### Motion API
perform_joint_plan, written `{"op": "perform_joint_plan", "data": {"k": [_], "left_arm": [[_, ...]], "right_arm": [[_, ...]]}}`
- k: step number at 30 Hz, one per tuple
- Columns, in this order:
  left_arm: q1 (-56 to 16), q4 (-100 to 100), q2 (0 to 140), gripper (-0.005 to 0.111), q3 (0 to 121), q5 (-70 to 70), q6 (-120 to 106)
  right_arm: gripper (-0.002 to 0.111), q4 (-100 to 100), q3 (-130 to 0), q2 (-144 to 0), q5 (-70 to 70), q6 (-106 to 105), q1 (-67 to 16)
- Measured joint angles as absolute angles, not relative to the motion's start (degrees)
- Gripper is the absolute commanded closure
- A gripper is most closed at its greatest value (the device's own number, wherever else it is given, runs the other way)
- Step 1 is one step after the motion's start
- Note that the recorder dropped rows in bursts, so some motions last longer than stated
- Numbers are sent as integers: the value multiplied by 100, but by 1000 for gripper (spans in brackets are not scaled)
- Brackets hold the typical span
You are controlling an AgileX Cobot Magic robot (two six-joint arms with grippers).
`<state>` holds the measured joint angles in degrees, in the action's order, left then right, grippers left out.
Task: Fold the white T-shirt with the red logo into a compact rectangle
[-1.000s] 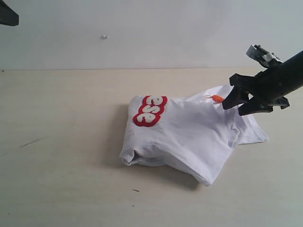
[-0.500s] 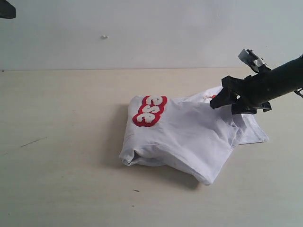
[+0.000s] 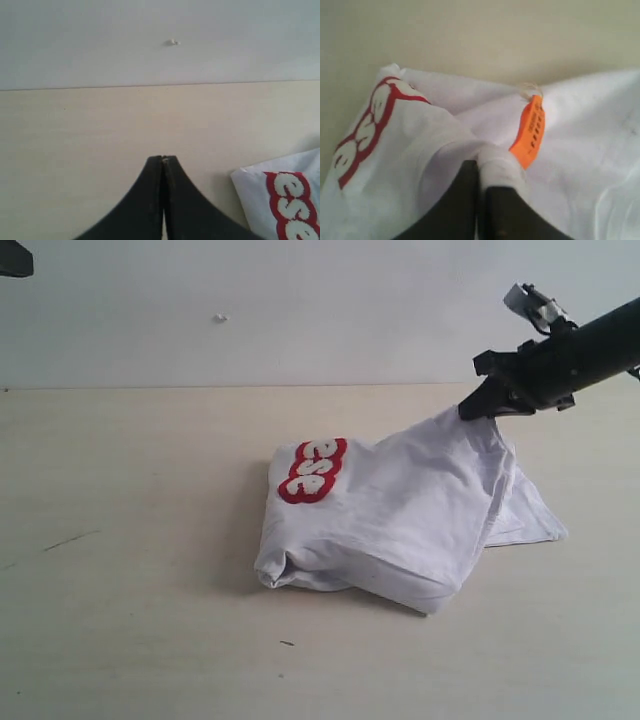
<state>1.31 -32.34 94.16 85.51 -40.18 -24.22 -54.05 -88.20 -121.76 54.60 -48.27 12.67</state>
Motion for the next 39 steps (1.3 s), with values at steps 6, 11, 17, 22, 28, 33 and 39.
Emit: {"op": "perform_joint_plan", "data": {"k": [6, 11, 17, 22, 28, 33, 39], "left_arm": [[131, -3234, 9416, 107, 8551, -3876, -2483], [131, -3234, 9416, 107, 8551, -3866, -2507], [131, -3234, 9416, 107, 8551, -3842, -2507], [131, -3234, 9416, 107, 8551, -3842, -2507], [131, -3234, 9416, 107, 8551, -3842, -2507], [131, -3234, 9416, 107, 8551, -3842, -2507], [131, -3234, 9416, 107, 8551, -3877, -2507]], "right_arm": [[108, -5261, -9456, -12176, 5404, -5035, 1267], [108, -4936, -9554, -12234, 4914, -4675, 1267], [90, -4182, -9554, -12796, 4715, -4038, 1267], [56, -4078, -9554, -12915, 4595, -3986, 1267], [55, -4027, -9554, -12790, 4287, -3919, 1267], [55, -3995, -9554, -12519, 4280, -3802, 1267], [67, -3217, -9568, -12092, 4388, -2889, 1267]]}}
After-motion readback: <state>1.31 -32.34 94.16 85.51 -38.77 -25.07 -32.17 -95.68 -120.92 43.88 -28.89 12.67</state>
